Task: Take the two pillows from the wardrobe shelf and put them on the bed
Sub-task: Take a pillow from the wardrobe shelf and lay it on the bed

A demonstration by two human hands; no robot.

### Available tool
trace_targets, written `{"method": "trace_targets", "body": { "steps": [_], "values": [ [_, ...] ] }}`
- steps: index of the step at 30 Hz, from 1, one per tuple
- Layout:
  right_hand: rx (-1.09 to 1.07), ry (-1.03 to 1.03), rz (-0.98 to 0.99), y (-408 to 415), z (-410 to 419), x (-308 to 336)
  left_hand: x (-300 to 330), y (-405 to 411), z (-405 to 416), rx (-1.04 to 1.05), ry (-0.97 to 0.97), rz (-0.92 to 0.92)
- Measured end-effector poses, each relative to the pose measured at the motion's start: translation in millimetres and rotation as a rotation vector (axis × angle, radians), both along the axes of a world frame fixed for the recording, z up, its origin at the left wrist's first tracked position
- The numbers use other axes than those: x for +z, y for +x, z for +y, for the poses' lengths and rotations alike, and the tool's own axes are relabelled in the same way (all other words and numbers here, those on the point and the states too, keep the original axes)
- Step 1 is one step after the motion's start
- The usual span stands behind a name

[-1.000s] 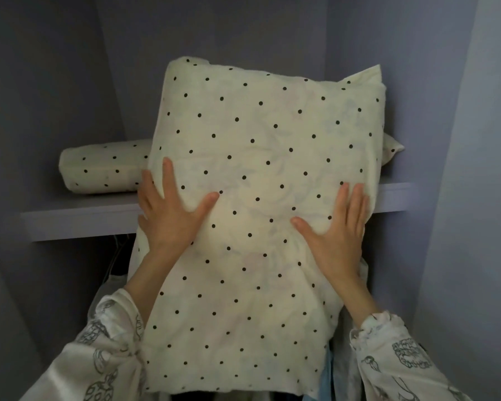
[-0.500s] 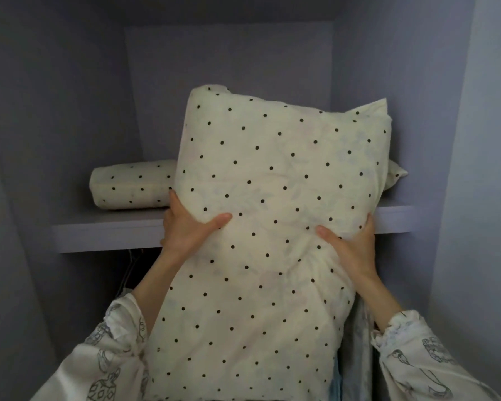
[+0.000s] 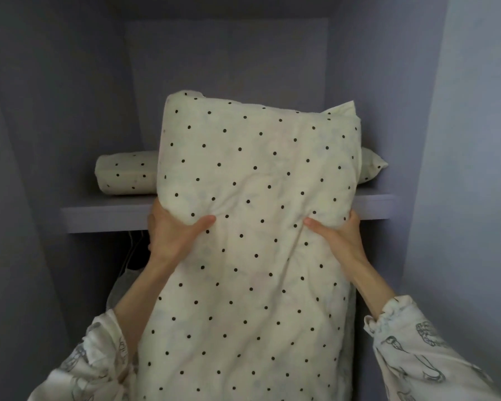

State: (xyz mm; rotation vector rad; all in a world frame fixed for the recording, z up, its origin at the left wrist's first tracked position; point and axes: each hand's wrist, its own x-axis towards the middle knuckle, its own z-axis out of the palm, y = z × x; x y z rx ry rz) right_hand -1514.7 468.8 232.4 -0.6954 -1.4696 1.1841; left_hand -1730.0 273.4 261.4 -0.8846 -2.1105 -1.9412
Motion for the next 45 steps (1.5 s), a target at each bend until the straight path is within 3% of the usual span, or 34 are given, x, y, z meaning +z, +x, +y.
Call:
{"method": "trace_targets", "body": {
  "steps": [8,20,25,33,45],
  "values": [
    [0.233,0.086,0.024,47.4,-37.8,-11.4,-18.3,86.1,-74.7,0.197,0.026,-0.007],
    [0.508,0.121,-0.095,117.1,-111.0,-59.1,-88.8,232.8,-185.1,0.449,0.035,-0.23],
    [0.633,0.079,-0.08,125.4,-156.4,-77.5,-99.5,277.1,-242.8,0.564,-0.01,-0.17],
    [0.872,0.098,-0.051,142.7,-278.5,-100.0,-128.5,349.1,-372.2,0.742,0.008,-0.154],
    [1.203,0.048,-0.098,115.5,-496.6,-137.8,-148.0,425.7,-576.6,1.175,-0.022,-0.21]
  ]
}}
